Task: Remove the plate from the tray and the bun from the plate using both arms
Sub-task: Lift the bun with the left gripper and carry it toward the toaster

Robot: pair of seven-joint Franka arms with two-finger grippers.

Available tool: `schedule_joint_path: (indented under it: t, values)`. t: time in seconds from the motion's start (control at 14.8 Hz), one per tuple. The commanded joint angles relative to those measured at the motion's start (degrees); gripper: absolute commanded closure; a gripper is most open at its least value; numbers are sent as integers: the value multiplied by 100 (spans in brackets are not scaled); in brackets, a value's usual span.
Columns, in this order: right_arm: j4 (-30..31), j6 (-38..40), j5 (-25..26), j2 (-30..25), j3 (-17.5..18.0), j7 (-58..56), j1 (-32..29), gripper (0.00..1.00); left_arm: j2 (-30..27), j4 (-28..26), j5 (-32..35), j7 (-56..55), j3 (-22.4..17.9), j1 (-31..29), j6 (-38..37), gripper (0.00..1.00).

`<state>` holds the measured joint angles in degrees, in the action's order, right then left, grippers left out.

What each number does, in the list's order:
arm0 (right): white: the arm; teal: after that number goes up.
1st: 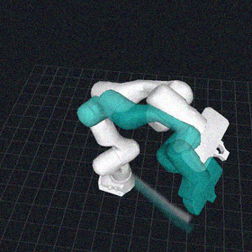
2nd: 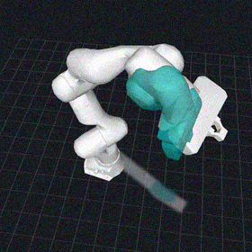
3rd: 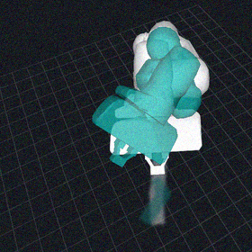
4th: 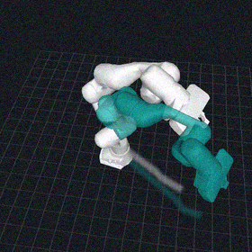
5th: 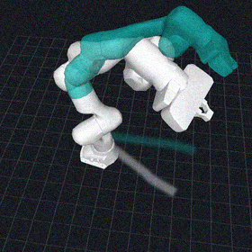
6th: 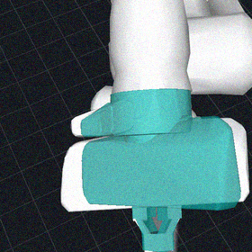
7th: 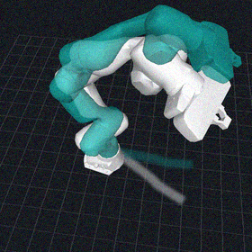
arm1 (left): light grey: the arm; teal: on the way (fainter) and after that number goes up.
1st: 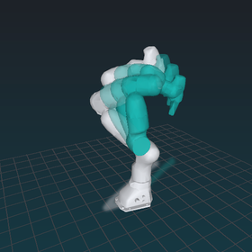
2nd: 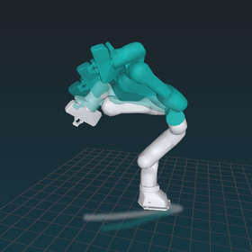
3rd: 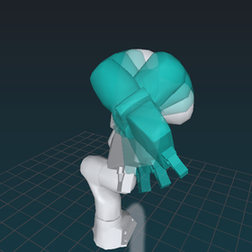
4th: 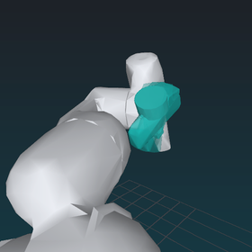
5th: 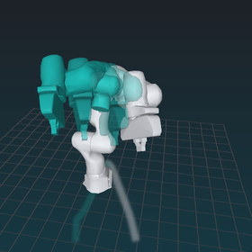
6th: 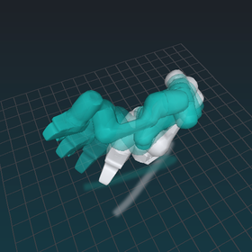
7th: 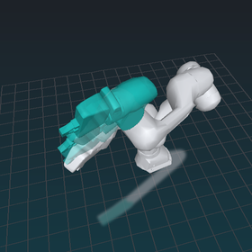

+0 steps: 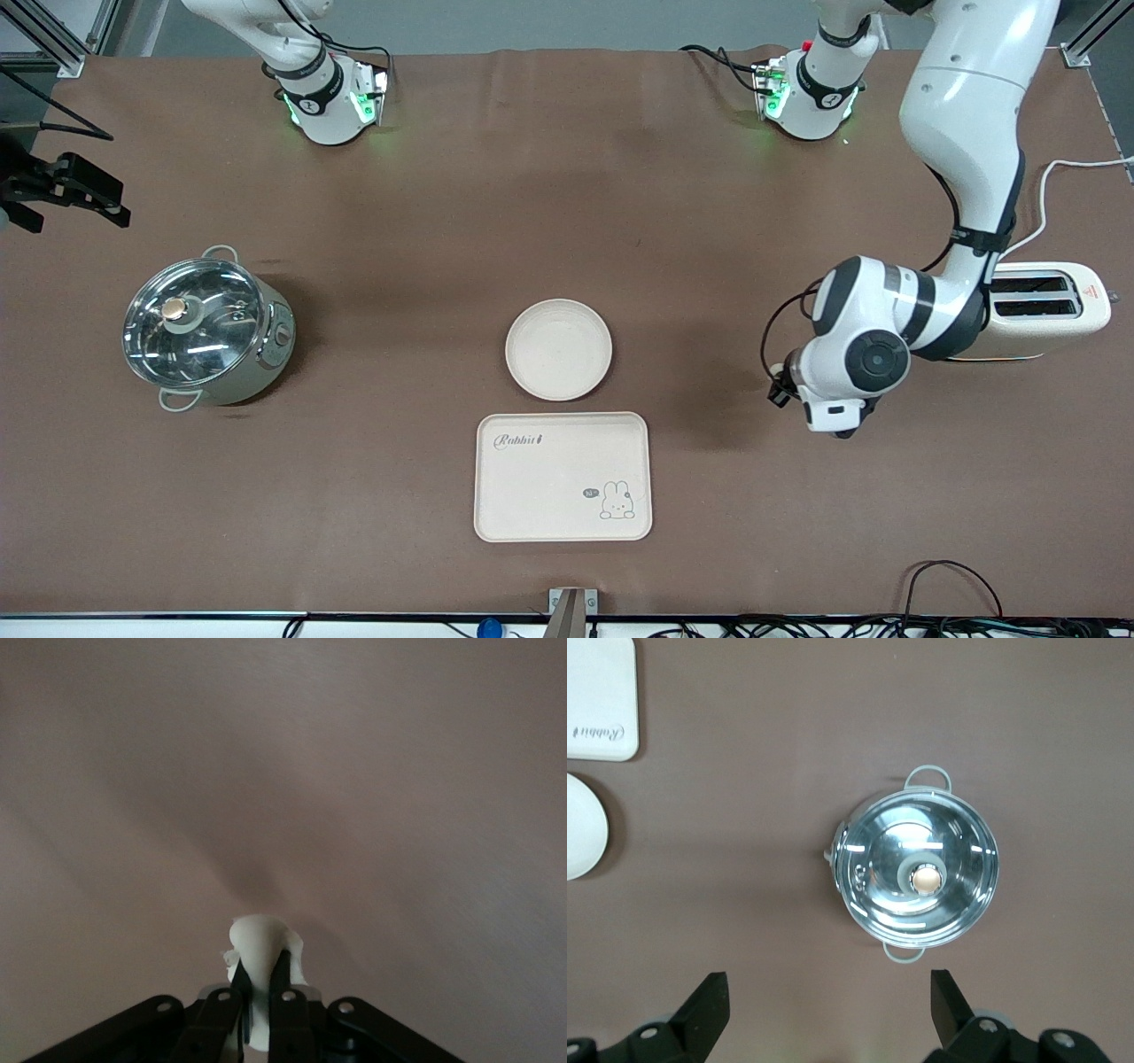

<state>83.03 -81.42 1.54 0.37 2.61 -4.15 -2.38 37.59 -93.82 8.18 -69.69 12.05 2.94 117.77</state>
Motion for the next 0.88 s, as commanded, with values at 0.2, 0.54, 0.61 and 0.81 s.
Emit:
schedule_joint_path:
  t: [0.2, 0.54, 0.61, 0.81]
  values:
    - [64, 654, 136, -450, -15, 169, 167, 0, 266, -251, 140, -150, 78, -286, 712, 51]
    - [56, 645, 443, -467, 152, 186, 185, 0, 170, -181, 131, -159, 105, -303, 817, 0]
    - [56, 654, 443, -467, 152, 186, 202, 0, 100, -120, 122, -168, 105, -286, 800, 0]
    - [56, 654, 443, -467, 152, 178, 203, 0, -67, -14, 122, -72, 105, -303, 782, 0]
